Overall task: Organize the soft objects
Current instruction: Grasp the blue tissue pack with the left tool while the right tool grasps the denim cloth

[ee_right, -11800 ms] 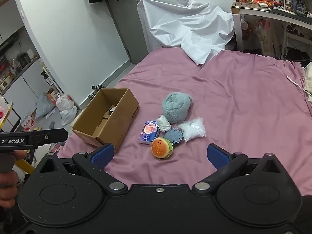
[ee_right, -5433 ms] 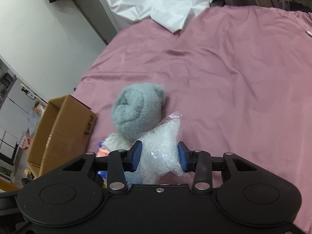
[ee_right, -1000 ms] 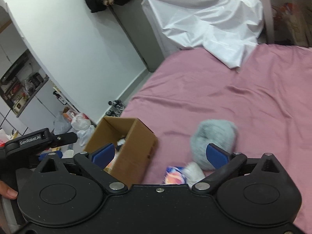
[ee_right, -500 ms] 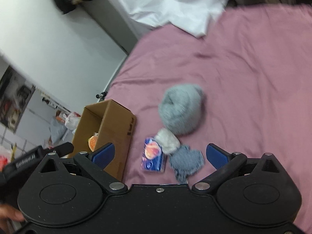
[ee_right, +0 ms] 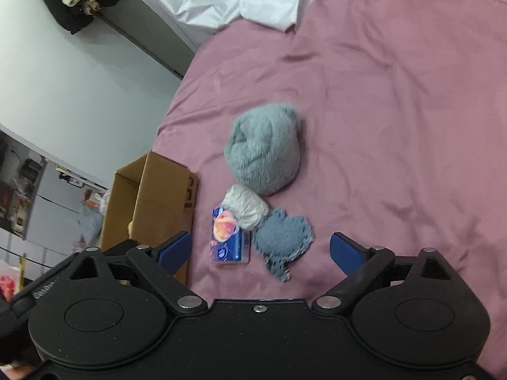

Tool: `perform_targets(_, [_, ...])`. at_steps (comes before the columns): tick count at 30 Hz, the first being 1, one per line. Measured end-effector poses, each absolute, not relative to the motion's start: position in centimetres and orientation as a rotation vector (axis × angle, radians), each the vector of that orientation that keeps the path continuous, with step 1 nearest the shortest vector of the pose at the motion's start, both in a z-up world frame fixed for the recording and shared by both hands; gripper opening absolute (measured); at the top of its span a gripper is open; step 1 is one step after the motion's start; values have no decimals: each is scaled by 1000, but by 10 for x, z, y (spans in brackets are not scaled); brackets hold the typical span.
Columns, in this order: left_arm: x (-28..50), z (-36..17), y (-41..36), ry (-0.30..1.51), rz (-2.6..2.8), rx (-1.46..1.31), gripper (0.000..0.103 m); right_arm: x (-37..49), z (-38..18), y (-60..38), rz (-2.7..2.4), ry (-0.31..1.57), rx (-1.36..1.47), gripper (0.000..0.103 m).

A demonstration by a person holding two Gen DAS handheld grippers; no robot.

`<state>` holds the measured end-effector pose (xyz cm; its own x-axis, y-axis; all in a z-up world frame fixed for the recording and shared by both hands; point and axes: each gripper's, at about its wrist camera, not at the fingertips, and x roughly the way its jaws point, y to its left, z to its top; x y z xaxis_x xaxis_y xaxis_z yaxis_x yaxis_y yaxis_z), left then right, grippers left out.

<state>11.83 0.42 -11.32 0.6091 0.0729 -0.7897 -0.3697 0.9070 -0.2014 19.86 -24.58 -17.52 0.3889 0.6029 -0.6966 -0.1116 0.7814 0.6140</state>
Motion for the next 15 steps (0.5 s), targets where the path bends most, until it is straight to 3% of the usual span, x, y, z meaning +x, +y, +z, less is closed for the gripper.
perform_targets(15, [138,-155,-18,969,238,-332,91,211,-197,-253,419,1143,617,81])
